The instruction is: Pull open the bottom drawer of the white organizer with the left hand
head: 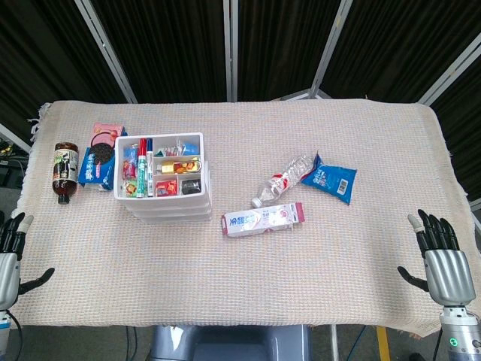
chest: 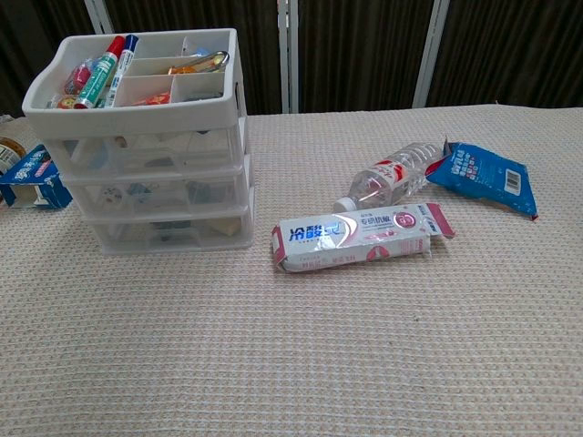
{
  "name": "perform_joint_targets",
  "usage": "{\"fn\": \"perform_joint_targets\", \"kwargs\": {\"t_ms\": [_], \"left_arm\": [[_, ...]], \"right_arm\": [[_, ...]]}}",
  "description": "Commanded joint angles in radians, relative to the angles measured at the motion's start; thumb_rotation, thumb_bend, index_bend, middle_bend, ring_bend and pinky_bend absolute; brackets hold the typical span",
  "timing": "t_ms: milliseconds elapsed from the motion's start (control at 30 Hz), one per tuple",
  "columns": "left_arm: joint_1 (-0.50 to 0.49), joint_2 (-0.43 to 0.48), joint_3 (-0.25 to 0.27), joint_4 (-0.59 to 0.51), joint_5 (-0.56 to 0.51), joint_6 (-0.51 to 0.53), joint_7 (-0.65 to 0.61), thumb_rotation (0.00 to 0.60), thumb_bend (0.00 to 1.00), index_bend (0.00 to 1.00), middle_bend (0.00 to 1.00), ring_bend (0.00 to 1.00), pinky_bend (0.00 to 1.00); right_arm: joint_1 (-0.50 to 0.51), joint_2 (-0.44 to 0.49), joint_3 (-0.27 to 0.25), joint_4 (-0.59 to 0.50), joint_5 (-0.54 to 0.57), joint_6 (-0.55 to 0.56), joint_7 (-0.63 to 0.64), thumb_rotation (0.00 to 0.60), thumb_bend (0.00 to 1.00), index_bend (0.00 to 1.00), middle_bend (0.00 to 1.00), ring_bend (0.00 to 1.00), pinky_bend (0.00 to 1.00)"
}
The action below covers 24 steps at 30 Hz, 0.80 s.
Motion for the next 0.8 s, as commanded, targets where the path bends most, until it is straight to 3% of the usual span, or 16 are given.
{"fn": "perform_joint_targets", "kwargs": {"t_ms": [33, 800], "left_arm": [[-0.001, -0.001, 0.000, 0.001, -0.001, -0.002, 0.003, 0.600, 0.11, 0.00, 0.00, 0.00, 0.00], [-0.012, -0.011, 0.010, -0.007, 0.014, -0.019, 0.014, 0.600, 0.11, 0.00, 0.00, 0.00, 0.00]], "right_arm": [[0.000, 0.000, -0.001, 0.001, 0.001, -0.002, 0.001, 0.600, 0.05, 0.00, 0.00, 0.00, 0.00], [-0.006, 0.006, -0.015, -0.014, -0.017, 0.001, 0.003, 0.600, 0.06, 0.00, 0.00, 0.00, 0.00]]}}
